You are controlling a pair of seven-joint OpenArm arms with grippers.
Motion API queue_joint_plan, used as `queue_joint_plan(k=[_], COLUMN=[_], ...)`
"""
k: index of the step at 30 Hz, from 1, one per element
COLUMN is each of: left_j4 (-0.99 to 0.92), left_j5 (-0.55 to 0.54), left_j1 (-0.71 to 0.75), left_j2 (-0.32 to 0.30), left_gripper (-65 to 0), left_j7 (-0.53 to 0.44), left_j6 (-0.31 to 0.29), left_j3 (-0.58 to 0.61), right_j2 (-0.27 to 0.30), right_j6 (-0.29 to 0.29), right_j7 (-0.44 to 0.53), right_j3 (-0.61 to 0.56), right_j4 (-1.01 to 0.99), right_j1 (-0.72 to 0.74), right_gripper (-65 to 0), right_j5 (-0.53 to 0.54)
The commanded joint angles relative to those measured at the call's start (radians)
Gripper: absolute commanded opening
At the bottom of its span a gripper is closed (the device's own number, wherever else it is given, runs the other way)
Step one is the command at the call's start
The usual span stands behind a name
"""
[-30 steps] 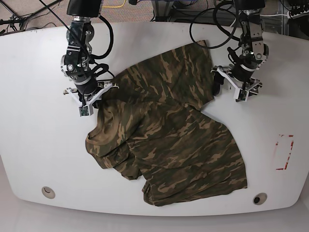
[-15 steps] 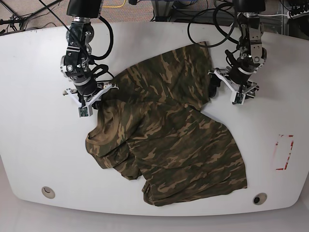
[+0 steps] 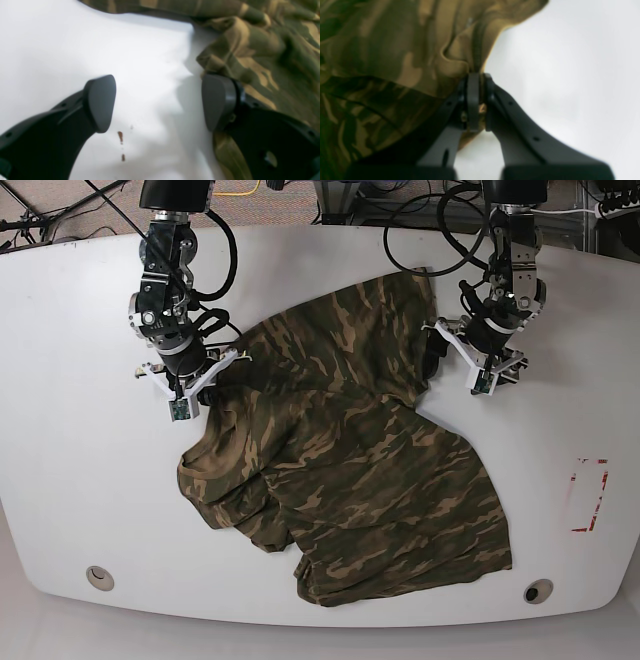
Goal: Fold the T-shirt properly
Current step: 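Move the open left gripper along the shirt edge toward the right gripper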
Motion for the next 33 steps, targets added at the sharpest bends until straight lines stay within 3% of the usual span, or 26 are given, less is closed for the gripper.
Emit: queue_joint_plan(k=[1,12,16,18,22,24,33], left_j4=[0.018,0.034,0.025,0.009,-0.016,-0.036,-0.158], left_j5=[0.003,-0.002,-0.003,-0.010,-0.014,-0.016,-0.029], left_j1=[0.003,0.013,0.020,0.017,0.011,0.007,-0.038], left_j2=[-0.003,-0.005,-0.005,0.004,0.006,0.008,0.029], left_gripper=[-15.1,-17.3,-27.3,-43.4,-51.0,-51.9,-44.9], left_j7=[0.024,0.039,0.044,0.044,0.047,0.046,0.029], left_j6=[-0.011,-0.008,-0.004,-0.001,-0.001,0.000,-0.003], left_j3=[0.000,0.037,0.048,0.048,0.045,0.039,0.022], right_j2=[0.008,0.013,0.015,0.013,0.012,0.011,0.012], right_j6=[0.003,0.003,0.002,0.005,0.005,0.004,0.002], right_j7=[0.020,0.008,0.008,0.014,0.013,0.012,0.004], right_j3=[-0.002,-0.001,0.007,0.010,0.012,0.015,0.009], right_j4=[0.030,0.008,0.003,0.014,0.013,0.013,0.023], right_j1=[0.010,0.024,0.025,0.019,0.020,0.019,0.019], right_gripper=[-65.0,-65.0,-65.0,-65.0,-65.0,-65.0,-65.0], right_j5=[0.005,0.006,0.007,0.005,0.005,0.004,0.007])
